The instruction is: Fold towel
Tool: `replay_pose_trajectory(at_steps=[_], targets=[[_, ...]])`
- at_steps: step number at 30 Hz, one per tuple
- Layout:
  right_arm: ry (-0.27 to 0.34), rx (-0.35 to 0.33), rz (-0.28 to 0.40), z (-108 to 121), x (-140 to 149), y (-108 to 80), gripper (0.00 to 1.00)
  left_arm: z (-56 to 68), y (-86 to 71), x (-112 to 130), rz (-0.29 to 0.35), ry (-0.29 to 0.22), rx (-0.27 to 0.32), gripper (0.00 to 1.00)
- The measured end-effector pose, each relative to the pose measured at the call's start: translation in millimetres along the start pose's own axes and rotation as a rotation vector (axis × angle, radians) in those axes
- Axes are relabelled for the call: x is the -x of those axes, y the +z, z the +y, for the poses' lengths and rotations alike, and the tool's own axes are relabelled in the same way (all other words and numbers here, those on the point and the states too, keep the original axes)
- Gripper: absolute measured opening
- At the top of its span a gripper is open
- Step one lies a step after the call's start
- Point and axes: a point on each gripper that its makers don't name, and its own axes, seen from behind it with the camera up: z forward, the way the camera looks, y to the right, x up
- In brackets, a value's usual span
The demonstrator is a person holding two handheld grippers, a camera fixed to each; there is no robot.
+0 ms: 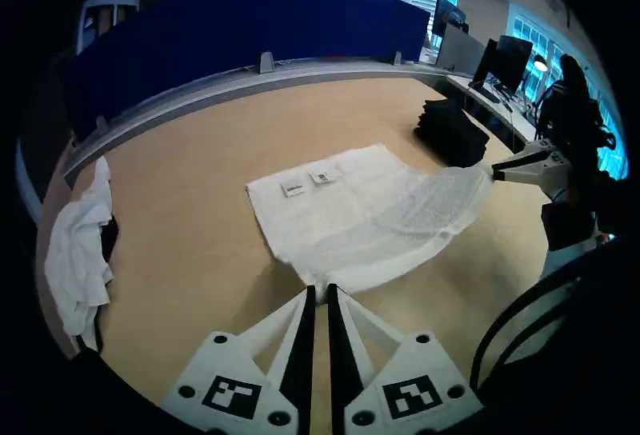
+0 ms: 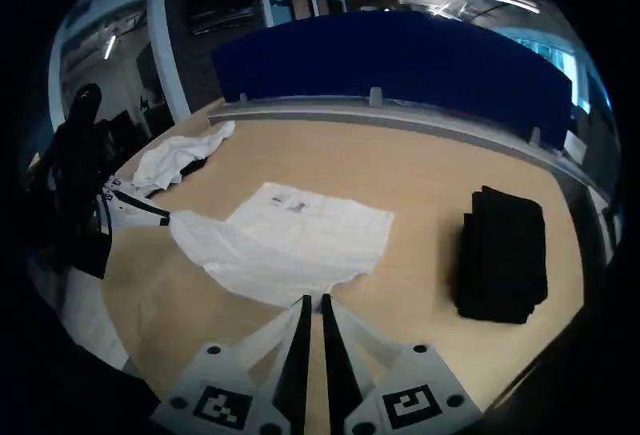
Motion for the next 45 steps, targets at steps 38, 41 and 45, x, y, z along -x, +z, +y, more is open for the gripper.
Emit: replay_pose_trajectory(at_steps=[38,41,45], targets=[[0.020,0.034,-0.034,42,-34,51.9,0.10,-28.2,43.2,-38,-0.007,-0.081,-0.041,0.10],[0.023,0.041,-0.049,50,-34,65.6,0.10,-32.7,56.2,-37,-0.021,-0.083,-0.042,0.10],[0.039,0.049,-0.068,58,-32,80.9,0.10,-37.3,73.5,-32,-0.044,-0.097,-0.036,0.10]])
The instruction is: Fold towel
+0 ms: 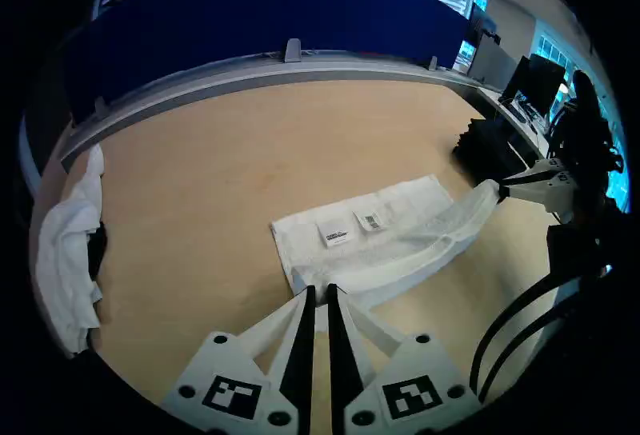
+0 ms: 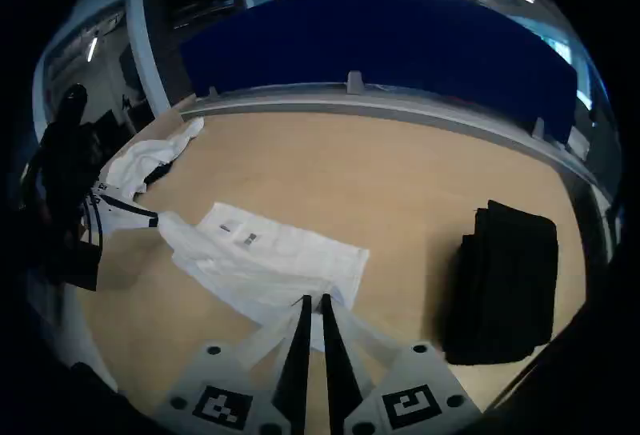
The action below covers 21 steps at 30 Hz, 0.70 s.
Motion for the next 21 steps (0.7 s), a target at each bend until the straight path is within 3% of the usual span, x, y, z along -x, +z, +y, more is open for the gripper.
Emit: replay_pose_trajectory(at_steps=[9,21], targets=[[0.039,0.004,-0.035,7,6,25.8,0.10,-7.8,23.9,7,-0.034,-0.003,-0.008,0.10],[0.043,0.026,-0.054,10,9,42.3,0.10,-18.0,45.3,4,-0.042,-0.007,-0.032,0.10]])
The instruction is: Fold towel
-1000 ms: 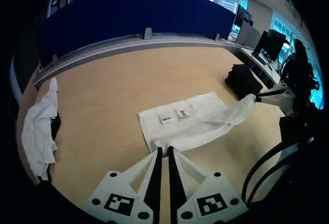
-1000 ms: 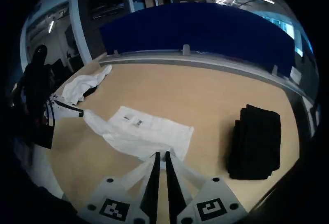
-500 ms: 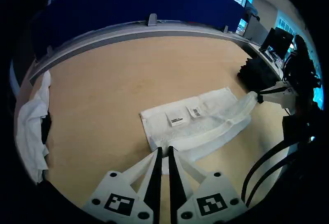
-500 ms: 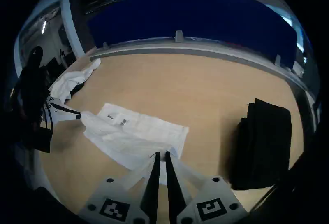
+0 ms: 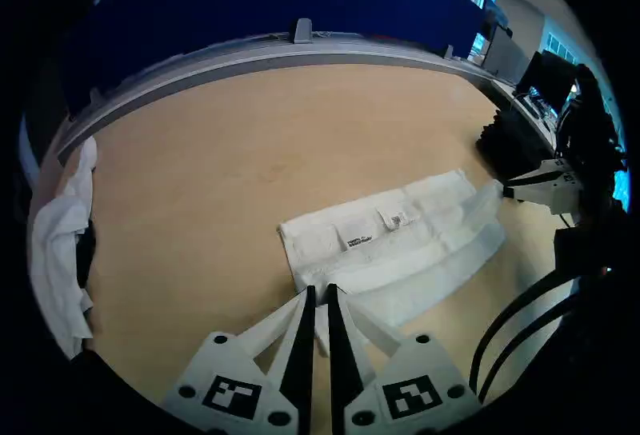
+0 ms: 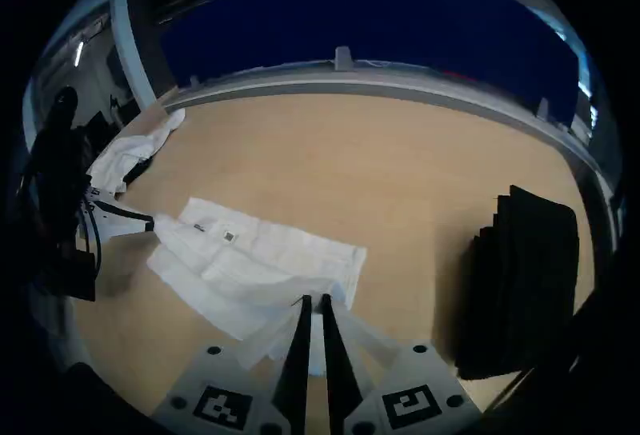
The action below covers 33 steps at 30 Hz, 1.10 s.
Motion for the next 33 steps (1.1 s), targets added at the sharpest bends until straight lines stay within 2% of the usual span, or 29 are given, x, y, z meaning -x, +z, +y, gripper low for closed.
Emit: replay_pose_trajectory(at_steps=[10,18,25,28,33], targets=[[0.029,0.011,-0.005,5,0,10.6,0.10,-9.0,11.1,-1,-0.015,0.020,-0.026,0.12],[0.032,0.024,-0.009,7,1,17.3,0.18,-14.3,18.1,-3,-0.015,0.017,-0.040,0.16],[0.027,0.032,-0.008,9,1,19.0,0.38,-22.3,18.6,-8,0.002,0.016,-0.068,0.38],[0.019,0.039,-0.008,11,2,19.5,0.56,-24.7,16.0,-12,0.012,0.015,-0.076,0.49],[0.013,0.057,-0.006,15,2,20.4,0.70,-27.7,12.4,-13,0.015,0.016,-0.082,0.65]])
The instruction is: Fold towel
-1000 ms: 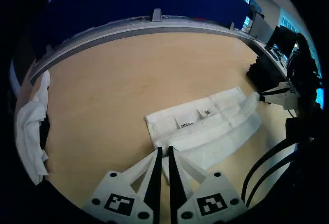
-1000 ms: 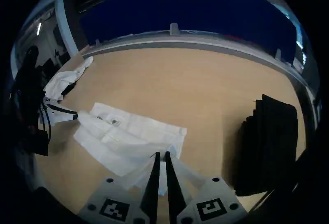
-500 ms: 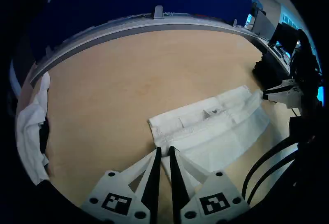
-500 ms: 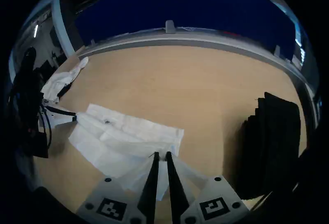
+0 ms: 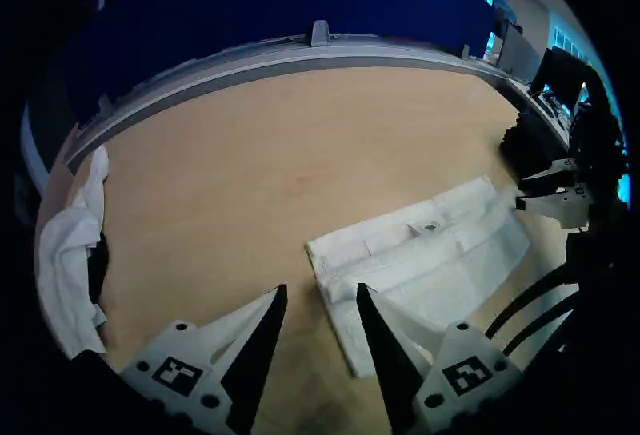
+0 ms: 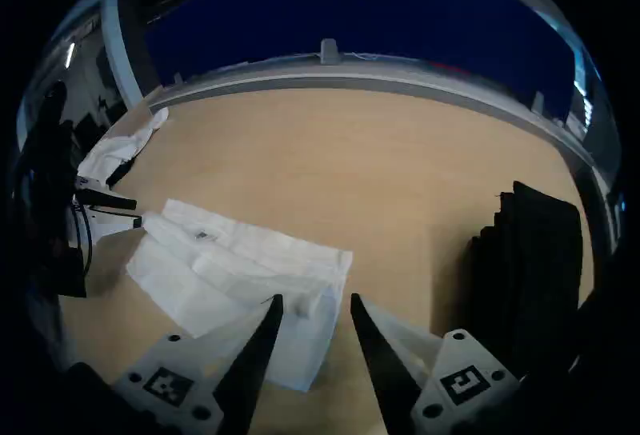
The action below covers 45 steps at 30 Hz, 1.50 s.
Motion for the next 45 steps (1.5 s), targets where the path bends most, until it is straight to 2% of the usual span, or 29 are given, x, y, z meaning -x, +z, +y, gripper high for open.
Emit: replay_pose_trajectory(at_steps=[7,13,15,17,27,39,45], targets=[[-0.010,0.027,0.014,5,-3,2.8,0.85,-3.9,-3.2,3,0.004,0.006,-0.016,0.75],[-0.026,0.024,0.019,5,-5,0.5,0.87,-4.4,-4.9,5,0.007,-0.006,-0.015,0.80],[-0.031,0.022,0.020,4,-5,0.3,0.95,-5.2,-5.2,5,0.009,-0.011,-0.016,0.81],[-0.037,0.019,0.021,3,-3,-0.3,1.00,-6.2,-6.0,4,0.013,-0.013,-0.019,0.89],[-0.059,0.006,0.007,-4,13,-6.0,1.00,-9.8,-21.1,7,0.029,-0.045,-0.031,0.91],[-0.054,-0.006,-0.021,-10,37,-13.5,1.00,-14.2,-42.4,32,0.024,-0.124,-0.047,0.91],[-0.052,-0.007,-0.023,-13,39,-15.0,1.00,-16.2,-45.1,41,0.020,-0.134,-0.053,0.91]])
